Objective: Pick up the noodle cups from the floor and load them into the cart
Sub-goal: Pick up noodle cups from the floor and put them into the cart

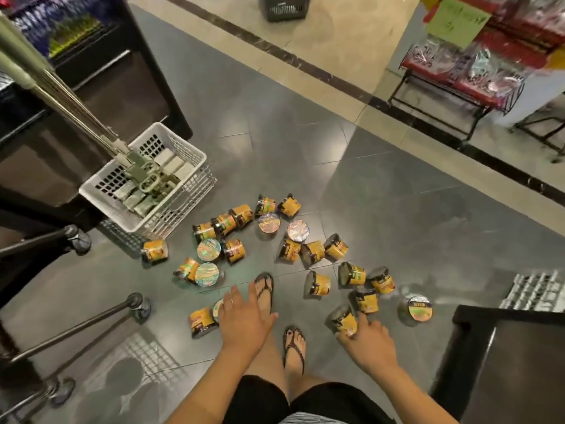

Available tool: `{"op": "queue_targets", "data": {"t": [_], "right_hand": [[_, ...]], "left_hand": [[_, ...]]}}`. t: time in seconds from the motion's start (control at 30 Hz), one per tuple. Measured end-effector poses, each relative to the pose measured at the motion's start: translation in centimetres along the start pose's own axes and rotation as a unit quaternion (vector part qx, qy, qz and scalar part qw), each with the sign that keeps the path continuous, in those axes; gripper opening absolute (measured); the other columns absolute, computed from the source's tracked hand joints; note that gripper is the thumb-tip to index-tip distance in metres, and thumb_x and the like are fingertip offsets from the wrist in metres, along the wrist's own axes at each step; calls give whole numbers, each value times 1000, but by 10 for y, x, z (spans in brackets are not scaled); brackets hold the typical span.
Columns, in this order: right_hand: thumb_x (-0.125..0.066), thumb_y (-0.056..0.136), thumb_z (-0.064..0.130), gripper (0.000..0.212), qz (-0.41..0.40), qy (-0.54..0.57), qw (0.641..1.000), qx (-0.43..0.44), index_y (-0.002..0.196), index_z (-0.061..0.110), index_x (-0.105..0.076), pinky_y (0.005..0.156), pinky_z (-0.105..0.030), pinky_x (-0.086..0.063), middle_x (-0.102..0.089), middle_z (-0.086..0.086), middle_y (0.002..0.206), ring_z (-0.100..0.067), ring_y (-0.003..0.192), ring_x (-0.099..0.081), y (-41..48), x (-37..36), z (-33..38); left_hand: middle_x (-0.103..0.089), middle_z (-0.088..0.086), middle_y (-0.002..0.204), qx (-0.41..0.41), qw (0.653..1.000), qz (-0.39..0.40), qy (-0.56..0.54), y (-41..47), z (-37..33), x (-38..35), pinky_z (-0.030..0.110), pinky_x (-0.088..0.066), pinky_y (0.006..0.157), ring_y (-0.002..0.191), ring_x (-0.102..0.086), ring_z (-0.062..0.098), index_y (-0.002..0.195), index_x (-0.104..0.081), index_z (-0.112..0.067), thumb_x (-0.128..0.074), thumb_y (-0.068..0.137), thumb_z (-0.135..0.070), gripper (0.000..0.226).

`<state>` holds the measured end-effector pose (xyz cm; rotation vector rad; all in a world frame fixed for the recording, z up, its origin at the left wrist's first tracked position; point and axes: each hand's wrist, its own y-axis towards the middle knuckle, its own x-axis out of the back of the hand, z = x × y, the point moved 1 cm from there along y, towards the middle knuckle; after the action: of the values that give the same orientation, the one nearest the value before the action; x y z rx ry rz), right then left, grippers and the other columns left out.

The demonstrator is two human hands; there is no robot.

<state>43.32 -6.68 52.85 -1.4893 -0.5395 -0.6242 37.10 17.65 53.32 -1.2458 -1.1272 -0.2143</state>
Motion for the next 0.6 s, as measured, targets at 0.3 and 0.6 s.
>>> {"op": "queue_targets", "data": {"t": [0.3,0.6], "right_hand": [[-46,85,66,76,58,-7,996,-71,142,18,-32,102,-42,-41,-45,-14,138,-34,128,-40,89,52,77],[-52,79,74,96,71,106,987,-102,149,15,-20,102,-46,-38,-40,-17,145,-38,134,-34,224,64,178]], "left_hand": [[-5,19,160,19,999,34,-33,126,20,59,42,-14,119,147,-8,36,155,2,-21,-47,87,-68,96],[-12,21,158,41,998,42,-2,279,12,49,45,-20,115,145,-14,37,155,-1,-22,-46,74,-83,111]]}}
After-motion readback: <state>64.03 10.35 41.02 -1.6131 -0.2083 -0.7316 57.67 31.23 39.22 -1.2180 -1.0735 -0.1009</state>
